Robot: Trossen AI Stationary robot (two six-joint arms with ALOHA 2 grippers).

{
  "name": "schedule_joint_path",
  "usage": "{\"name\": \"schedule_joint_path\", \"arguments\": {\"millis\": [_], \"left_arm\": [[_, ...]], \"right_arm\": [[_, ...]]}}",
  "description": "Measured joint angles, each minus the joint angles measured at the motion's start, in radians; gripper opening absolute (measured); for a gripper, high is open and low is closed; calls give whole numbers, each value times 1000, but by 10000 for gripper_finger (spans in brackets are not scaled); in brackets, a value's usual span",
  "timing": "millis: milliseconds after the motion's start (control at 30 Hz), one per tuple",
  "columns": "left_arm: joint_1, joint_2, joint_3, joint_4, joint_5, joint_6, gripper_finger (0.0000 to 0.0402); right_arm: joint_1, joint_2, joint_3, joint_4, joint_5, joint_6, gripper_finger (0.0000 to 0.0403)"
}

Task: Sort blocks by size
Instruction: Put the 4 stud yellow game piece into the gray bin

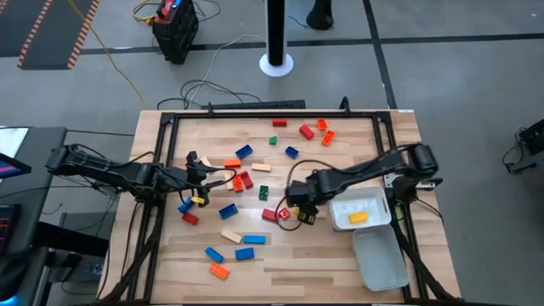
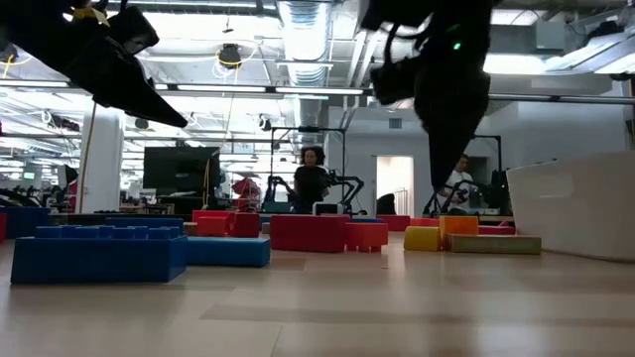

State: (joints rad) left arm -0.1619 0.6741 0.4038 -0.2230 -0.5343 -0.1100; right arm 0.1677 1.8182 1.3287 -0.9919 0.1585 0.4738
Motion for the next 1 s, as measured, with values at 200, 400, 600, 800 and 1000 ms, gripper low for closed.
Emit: {"name": "schedule_joint_path", "arguments": {"millis": [200, 400, 600, 800, 1000], "left_arm": [[0, 0, 0, -26, 0, -17, 188], [0, 0, 0, -33, 0, -24, 188], [0, 0, 0, -34, 0, -26, 188], [0, 0, 0, -33, 0, -26, 188], [0, 0, 0, -36, 0, -25, 188]], "right_arm": [[0, 94, 62, -73, -34, -104, 260], [-9, 135, 53, -68, -85, -127, 259], [-15, 165, 43, -66, -85, -146, 218], [-32, 158, 41, -63, -72, -149, 118], [-41, 157, 50, -108, -47, -140, 105]]}}
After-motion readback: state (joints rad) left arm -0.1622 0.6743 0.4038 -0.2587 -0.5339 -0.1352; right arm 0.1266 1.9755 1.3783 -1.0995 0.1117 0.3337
